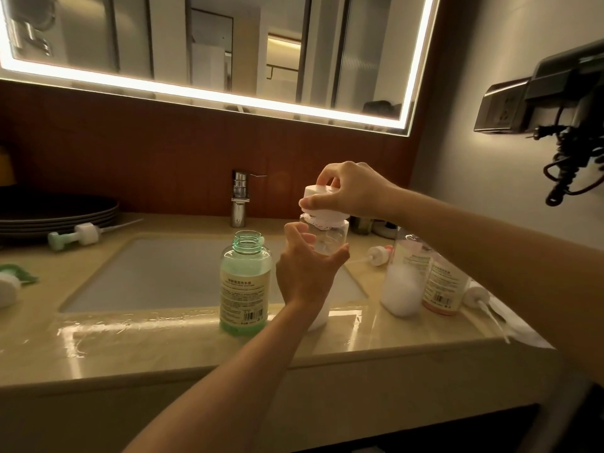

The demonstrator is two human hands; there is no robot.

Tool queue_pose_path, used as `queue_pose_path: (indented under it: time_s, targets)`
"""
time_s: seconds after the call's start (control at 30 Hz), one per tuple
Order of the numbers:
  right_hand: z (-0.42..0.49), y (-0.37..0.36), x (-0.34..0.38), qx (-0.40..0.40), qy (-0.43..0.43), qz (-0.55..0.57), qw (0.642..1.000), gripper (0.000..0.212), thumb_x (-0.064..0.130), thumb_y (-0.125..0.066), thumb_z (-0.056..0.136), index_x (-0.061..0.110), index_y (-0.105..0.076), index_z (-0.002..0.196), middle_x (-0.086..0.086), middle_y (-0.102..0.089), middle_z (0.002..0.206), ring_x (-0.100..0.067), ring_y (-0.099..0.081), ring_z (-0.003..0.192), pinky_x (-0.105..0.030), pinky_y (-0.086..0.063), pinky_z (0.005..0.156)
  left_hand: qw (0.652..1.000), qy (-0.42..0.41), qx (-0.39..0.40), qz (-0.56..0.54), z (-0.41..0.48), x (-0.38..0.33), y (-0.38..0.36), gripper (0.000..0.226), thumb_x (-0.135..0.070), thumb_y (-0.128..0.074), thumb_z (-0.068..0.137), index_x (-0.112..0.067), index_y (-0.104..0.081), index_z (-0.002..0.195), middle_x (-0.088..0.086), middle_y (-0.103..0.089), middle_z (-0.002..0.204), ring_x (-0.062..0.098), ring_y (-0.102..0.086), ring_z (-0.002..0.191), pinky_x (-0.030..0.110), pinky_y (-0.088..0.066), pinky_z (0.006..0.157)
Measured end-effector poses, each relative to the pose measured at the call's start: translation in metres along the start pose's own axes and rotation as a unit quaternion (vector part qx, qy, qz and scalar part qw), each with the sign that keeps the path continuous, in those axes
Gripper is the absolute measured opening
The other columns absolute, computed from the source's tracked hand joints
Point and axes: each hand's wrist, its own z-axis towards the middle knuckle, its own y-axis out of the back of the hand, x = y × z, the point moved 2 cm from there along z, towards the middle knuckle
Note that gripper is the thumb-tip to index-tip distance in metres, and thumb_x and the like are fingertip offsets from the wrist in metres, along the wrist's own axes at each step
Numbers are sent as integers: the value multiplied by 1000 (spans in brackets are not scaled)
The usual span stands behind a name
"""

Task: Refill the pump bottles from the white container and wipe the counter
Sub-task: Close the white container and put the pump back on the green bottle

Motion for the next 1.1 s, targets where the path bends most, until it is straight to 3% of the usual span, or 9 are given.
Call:
queue_pose_path:
  time_s: [0.17, 0.27, 0.33, 0.47, 0.6, 0.73, 0.87, 1.0, 1.1]
  targets:
    - [1, 0, 4, 149, -52, 16, 987, 72, 62, -50, 79, 29, -31, 139, -6, -31, 143, -29, -41, 124, -39, -43, 97, 1000, -4, -11, 18, 1, 3, 4, 70, -49, -77, 64, -15, -42, 114, 1, -62, 106, 14, -58, 82, 25, -49, 69]
    - [-1, 11, 4, 213, -35, 84, 973, 65, 45, -60, 82, 32, -32, 138, 0, -35, 141, -21, -44, 117, -27, -47, 87, 1000, -8, -8, 26, 0, 4, 3, 70, -50, -77, 64, -15, -42, 113, 1, -62, 105, 15, -61, 85, 27, -50, 69]
    - [-2, 12, 4, 201, -23, 80, 976, 61, 37, -65, 81, 29, -38, 135, 1, -43, 134, -16, -46, 110, -20, -47, 78, 999, -14, -5, 32, 0, 4, 4, 69, -51, -76, 64, -15, -42, 112, 0, -62, 104, 15, -61, 86, 27, -50, 69]
    - [-1, 4, 6, 130, 8, -23, 991, 66, 50, -61, 78, 22, -41, 135, 0, -49, 130, -13, -46, 106, -25, -43, 85, 999, -18, -4, 41, 1, 6, 5, 68, -52, -75, 64, -16, -42, 111, -1, -62, 103, 14, -61, 84, 25, -48, 69]
    - [-2, 10, 10, 180, -31, -15, 983, 76, 55, -56, 79, 29, -25, 143, -1, -29, 147, -25, -36, 130, -36, -37, 103, 999, -19, -4, 44, 1, 6, 5, 68, -53, -75, 64, -16, -42, 110, -1, -62, 101, 15, -61, 83, 24, -47, 68]
    - [-1, 13, 16, 157, -25, 3, 987, 61, 45, -59, 83, 24, -38, 137, -3, -44, 136, -16, -45, 109, -25, -43, 84, 999, -19, -4, 49, 1, 8, 5, 68, -53, -75, 64, -16, -42, 110, -1, -62, 101, 13, -58, 80, 25, -47, 68]
    - [0, 6, 17, 61, -15, -115, 991, 66, 64, -49, 79, 15, -53, 123, -3, -58, 119, -15, -52, 97, -25, -44, 77, 998, -22, -4, 55, 0, 10, 4, 68, -54, -74, 64, -16, -42, 110, -1, -62, 102, 12, -57, 80, 24, -47, 69]
    - [-1, 17, 16, 171, -61, -4, 983, 70, 58, -54, 79, 27, -34, 139, -2, -40, 140, -23, -45, 119, -35, -49, 87, 998, -25, -3, 56, 0, 10, 4, 68, -55, -74, 64, -16, -42, 110, -1, -61, 101, 12, -59, 80, 25, -48, 68]
    - [-2, 21, 15, 202, -20, -2, 979, 59, 39, -64, 81, 31, -39, 134, 0, -44, 134, -18, -47, 109, -27, -51, 79, 998, -28, -2, 60, -1, 12, 4, 67, -56, -73, 64, -17, -42, 108, -1, -61, 100, 11, -58, 78, 23, -47, 65]
